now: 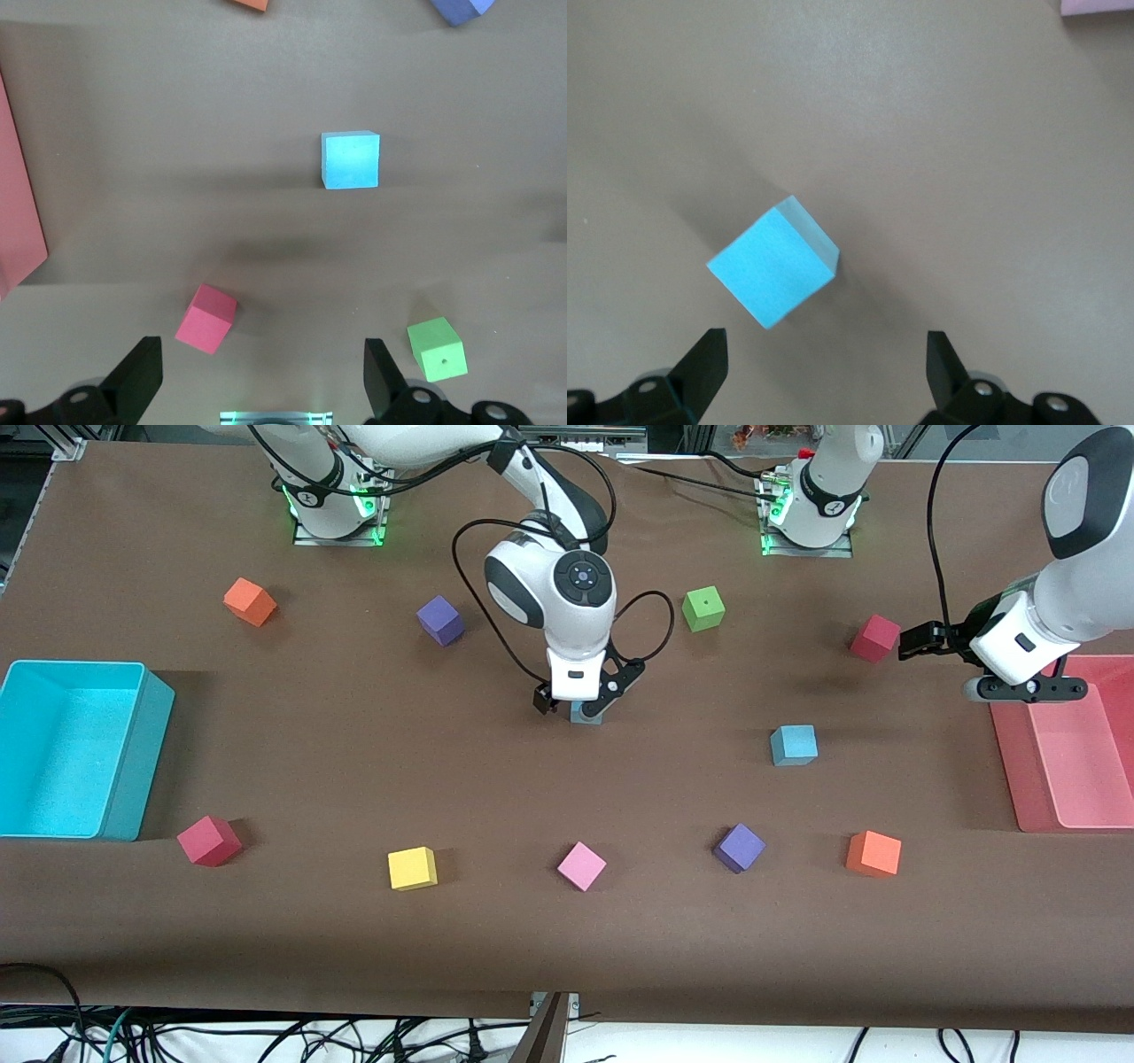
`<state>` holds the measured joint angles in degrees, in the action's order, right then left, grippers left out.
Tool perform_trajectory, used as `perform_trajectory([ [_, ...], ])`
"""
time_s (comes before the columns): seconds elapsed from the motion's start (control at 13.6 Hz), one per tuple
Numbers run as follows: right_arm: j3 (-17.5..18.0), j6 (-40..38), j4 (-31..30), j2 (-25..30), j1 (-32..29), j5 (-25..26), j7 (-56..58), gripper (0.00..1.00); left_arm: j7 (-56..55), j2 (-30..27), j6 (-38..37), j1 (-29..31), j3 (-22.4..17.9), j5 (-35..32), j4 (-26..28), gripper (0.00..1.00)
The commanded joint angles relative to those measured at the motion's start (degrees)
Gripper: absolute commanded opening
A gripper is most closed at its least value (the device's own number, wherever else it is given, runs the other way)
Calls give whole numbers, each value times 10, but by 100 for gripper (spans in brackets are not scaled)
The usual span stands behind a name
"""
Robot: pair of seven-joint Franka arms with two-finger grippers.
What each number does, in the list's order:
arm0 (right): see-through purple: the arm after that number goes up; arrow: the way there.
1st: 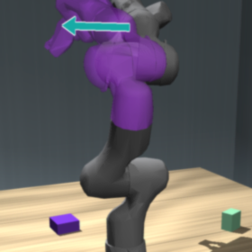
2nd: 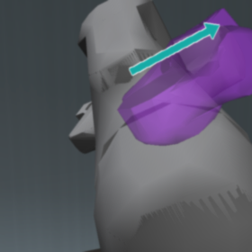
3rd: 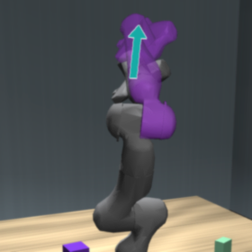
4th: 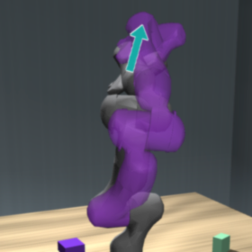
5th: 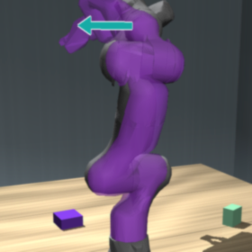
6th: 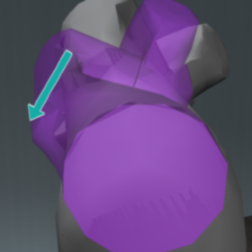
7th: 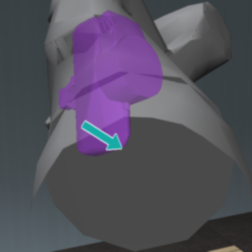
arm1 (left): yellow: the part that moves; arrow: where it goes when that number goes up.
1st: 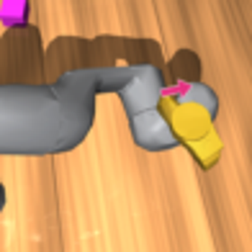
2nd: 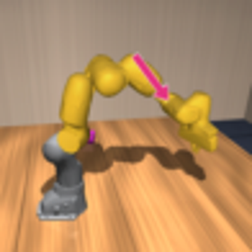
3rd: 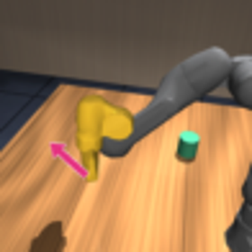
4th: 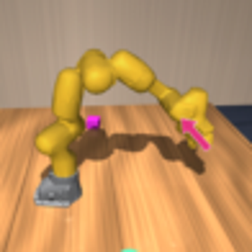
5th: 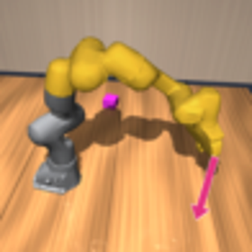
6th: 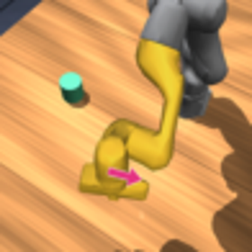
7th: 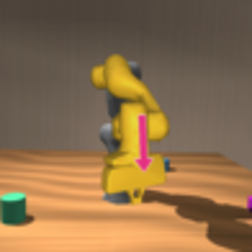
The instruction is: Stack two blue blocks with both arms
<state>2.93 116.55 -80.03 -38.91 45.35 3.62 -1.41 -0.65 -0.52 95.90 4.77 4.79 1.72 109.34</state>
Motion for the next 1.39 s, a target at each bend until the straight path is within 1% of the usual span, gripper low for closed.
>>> perform_trajectory([
  [0.0,3,53,-75,39,-5,-9,52,99,14,-20,51,7,8,13,56,100],
  [0.07,3,97,-113,51,-7,-9,63,99,14,-20,81,7,9,12,79,100],
  [0.22,3,200,-188,73,-8,-9,68,99,12,-20,122,8,24,10,113,100],
  [0.37,3,261,-239,90,-8,-9,85,99,1,-18,128,8,33,10,116,100],
  [0.44,3,283,-263,104,-9,-9,93,99,-8,-13,132,8,46,10,117,100],
  [0.59,3,331,-318,130,-11,-9,105,99,-31,-1,161,8,66,10,129,100],
  [0.73,3,406,-364,138,-13,-9,108,99,-27,12,203,8,67,10,150,100],
  [0.88,3,486,-394,135,-18,-9,107,99,-26,21,228,6,67,6,166,100],
  [1.03,3,553,-420,131,-20,-8,108,99,-26,34,236,5,67,1,164,100],
  [1.17,3,600,-436,129,-21,-8,107,99,-26,51,258,2,69,1,166,100],
  [1.32,4,630,-448,125,-21,-7,107,99,-28,73,288,0,76,2,166,100],
])
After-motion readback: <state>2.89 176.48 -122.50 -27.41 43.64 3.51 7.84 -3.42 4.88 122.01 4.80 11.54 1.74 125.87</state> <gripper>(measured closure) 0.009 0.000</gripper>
